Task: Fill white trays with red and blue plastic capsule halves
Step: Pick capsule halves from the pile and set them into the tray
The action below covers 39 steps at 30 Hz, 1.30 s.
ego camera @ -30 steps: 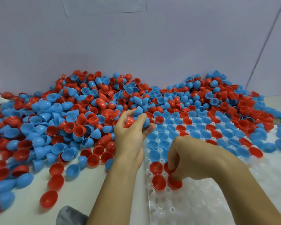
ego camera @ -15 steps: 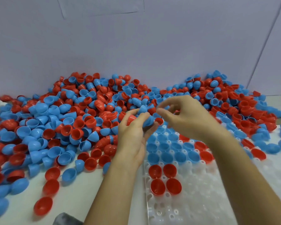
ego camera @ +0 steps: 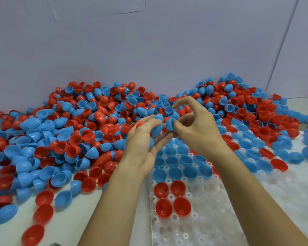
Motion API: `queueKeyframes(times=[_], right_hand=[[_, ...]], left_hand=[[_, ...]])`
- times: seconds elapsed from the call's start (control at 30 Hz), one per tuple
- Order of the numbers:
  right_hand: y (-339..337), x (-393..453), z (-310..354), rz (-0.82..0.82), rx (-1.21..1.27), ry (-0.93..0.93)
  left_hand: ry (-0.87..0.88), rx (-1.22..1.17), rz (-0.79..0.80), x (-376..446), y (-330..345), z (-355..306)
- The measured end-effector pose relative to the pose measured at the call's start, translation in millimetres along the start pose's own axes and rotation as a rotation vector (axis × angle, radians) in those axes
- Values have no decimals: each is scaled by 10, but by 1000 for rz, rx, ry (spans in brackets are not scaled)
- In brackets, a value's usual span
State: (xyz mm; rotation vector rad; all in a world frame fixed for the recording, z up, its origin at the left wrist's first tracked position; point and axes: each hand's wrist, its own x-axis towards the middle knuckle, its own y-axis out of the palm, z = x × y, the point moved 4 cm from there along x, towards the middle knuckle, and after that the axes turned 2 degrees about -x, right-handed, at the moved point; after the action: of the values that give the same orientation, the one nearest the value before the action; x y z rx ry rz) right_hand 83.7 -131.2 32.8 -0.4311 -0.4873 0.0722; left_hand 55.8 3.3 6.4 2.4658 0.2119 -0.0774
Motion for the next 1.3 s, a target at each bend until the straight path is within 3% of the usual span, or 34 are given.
queueKeyframes(times=[0.33,0.47,0.63,0.67,0.73,0.8,0.83,0.9,0.93,0.97,1.1,1.2,1.3], right_hand=[[-17,-12,18,-15,22,67],[-28,-2,-35,-31,60,188],[-244,13,-207,54,-152,440],[-333,18,-231,25,-186,495],[-499,35,-226,-203,-179,527],[-469,49,-97,-374,-7,421],[-340,82,11,-273,133,319],[62,66,298,188,422,150],[202,34,405,352,436,75],[247,18,448,396,383,13],[-32,44,249,23,91,89],[-40,-6,34,112,11,225],[33,-24,-53,200,141,261]], left_hand=[[59,18,-69,5,-43,-60],[45,93,-97,18,-55,-55],[47,165,-150,41,-113,-41],[48,166,-156,41,-121,-38],[47,167,-171,46,-134,-26],[38,164,-177,60,-128,3],[31,160,-171,63,-116,18],[25,139,-142,61,-96,38],[25,132,-124,58,-94,44],[26,132,-117,59,-101,44],[27,149,-137,54,-132,18],[11,187,-74,37,-72,35],[24,297,32,12,-24,49]])
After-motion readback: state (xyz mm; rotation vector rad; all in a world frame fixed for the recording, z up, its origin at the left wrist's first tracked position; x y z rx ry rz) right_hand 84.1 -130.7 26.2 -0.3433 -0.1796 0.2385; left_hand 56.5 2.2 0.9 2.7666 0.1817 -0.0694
